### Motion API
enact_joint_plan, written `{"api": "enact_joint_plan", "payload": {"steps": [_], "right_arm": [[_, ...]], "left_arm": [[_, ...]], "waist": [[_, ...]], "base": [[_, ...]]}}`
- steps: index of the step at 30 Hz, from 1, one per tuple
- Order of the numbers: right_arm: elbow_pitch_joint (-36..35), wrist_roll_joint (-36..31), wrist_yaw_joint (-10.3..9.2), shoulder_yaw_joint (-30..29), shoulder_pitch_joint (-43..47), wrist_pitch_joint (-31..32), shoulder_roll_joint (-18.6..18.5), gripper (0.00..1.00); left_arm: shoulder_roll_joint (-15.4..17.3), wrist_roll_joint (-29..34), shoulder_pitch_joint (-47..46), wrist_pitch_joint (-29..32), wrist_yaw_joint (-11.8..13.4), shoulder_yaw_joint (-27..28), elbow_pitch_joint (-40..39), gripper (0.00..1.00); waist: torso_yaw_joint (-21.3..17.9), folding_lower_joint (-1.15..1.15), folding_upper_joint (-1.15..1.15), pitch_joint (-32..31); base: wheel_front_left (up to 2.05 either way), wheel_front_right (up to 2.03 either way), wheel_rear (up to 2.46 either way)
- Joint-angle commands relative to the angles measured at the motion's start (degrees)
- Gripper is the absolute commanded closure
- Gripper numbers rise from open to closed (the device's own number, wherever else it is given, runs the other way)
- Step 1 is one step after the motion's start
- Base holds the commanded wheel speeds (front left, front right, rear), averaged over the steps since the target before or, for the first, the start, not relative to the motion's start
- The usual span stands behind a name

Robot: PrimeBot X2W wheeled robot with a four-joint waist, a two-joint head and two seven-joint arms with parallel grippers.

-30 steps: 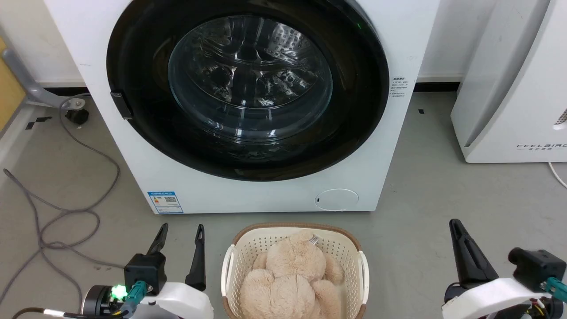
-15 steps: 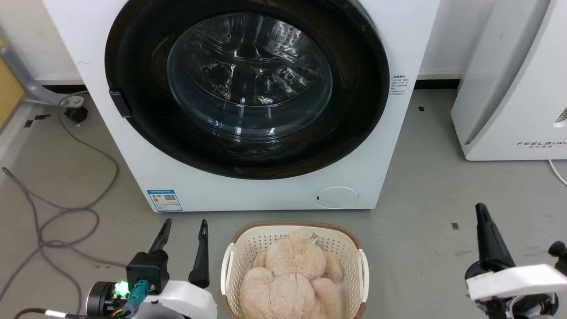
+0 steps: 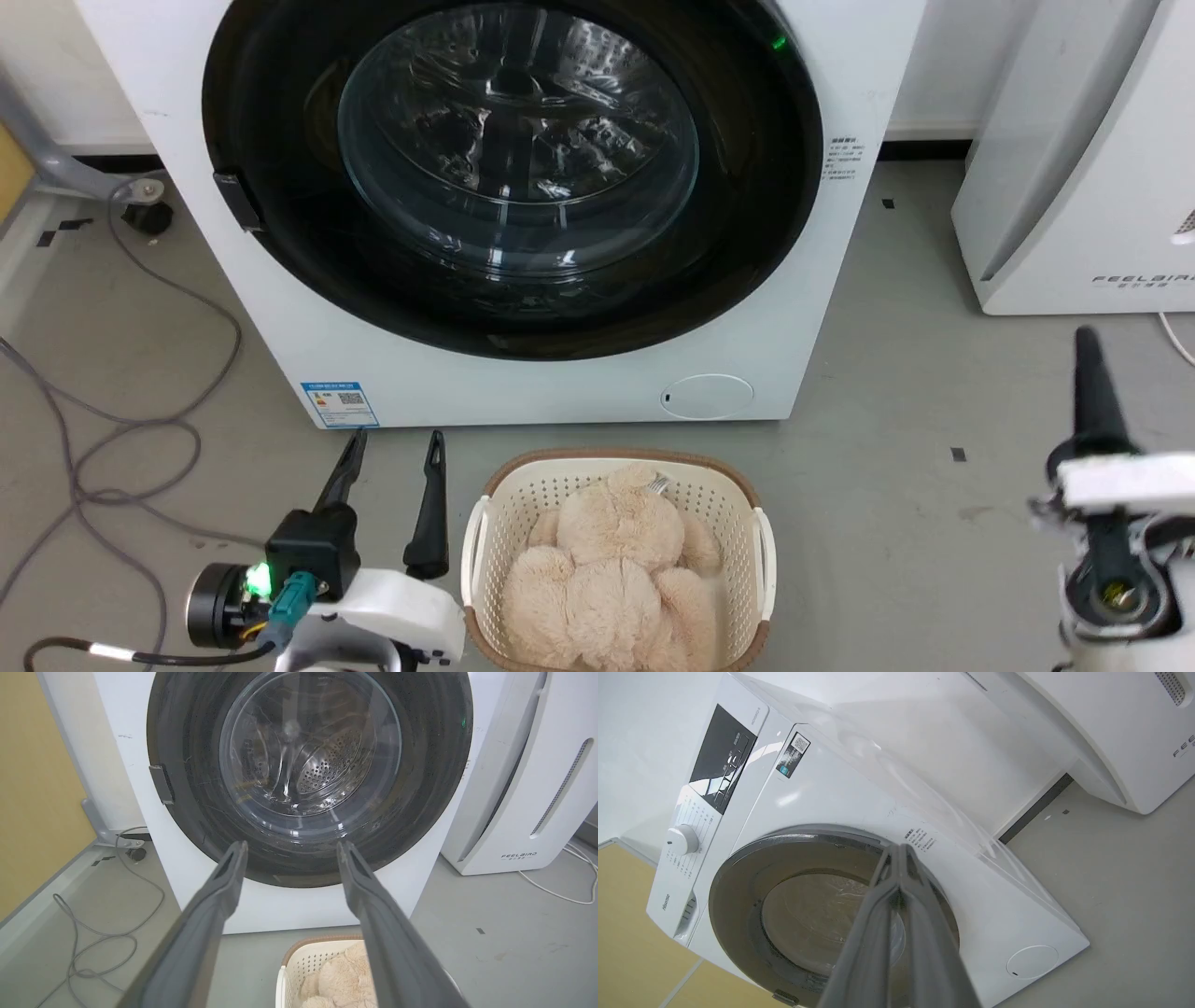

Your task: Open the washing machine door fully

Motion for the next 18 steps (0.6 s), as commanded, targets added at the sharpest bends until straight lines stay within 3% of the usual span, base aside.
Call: {"api": "enact_joint_plan", "payload": {"steps": [1,18], "right_arm": [[1.2,2.6,0.04,-0.5,-2.4,-0.4,-1.0,1.00],[17.1,20.9,0.04,5.5,-26.5,0.2,-12.4,1.00]], "left_arm": [[0.0,-0.5,-1.2,-0.6,0.2,-0.2,-0.4,0.00],[0.0,-1.1,-5.2,-2.6,0.5,-1.2,-3.6,0.00]], "waist": [[0.1,0.00,0.00,0.3],[1.3,0.00,0.00,7.1]], "base": [[0.00,0.00,0.00],[0.00,0.00,0.00]]}}
